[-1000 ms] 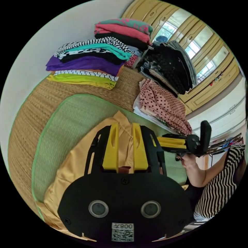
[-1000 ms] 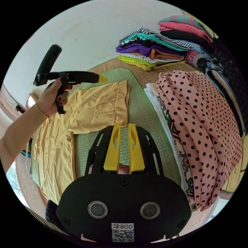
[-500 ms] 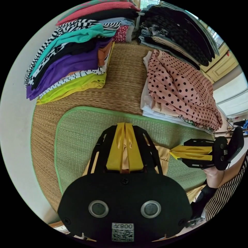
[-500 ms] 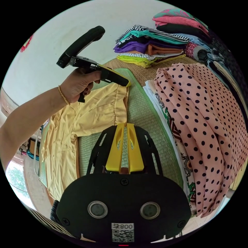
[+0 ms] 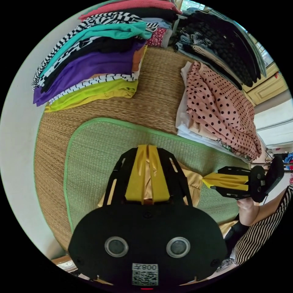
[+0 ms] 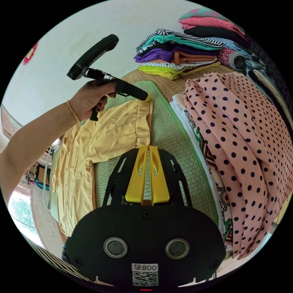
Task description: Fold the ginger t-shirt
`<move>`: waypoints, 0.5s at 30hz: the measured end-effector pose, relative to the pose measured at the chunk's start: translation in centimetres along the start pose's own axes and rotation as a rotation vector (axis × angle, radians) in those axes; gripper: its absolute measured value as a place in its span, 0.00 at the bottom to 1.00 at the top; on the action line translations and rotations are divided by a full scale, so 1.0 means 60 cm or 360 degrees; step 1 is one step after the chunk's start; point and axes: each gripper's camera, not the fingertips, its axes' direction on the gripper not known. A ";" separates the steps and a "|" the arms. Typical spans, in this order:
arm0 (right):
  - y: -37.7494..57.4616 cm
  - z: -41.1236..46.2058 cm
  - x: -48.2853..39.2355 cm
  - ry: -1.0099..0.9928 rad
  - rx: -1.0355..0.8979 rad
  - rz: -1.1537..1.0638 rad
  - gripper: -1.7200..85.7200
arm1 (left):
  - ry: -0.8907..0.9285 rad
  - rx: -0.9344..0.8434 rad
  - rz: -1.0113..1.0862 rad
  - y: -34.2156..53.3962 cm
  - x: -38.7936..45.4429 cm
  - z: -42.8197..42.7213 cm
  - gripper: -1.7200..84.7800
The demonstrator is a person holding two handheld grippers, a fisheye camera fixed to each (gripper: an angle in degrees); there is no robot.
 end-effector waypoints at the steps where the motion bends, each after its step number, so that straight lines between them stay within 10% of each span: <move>1: -0.001 -0.002 0.005 -0.0013 0.0000 0.0006 0.03 | 0.0016 0.0013 -0.0011 0.001 0.000 -0.003 0.04; 15: 0.004 -0.041 0.051 -0.0281 0.0136 0.0062 0.02 | 0.0191 0.0332 -0.0171 0.082 -0.016 -0.115 0.02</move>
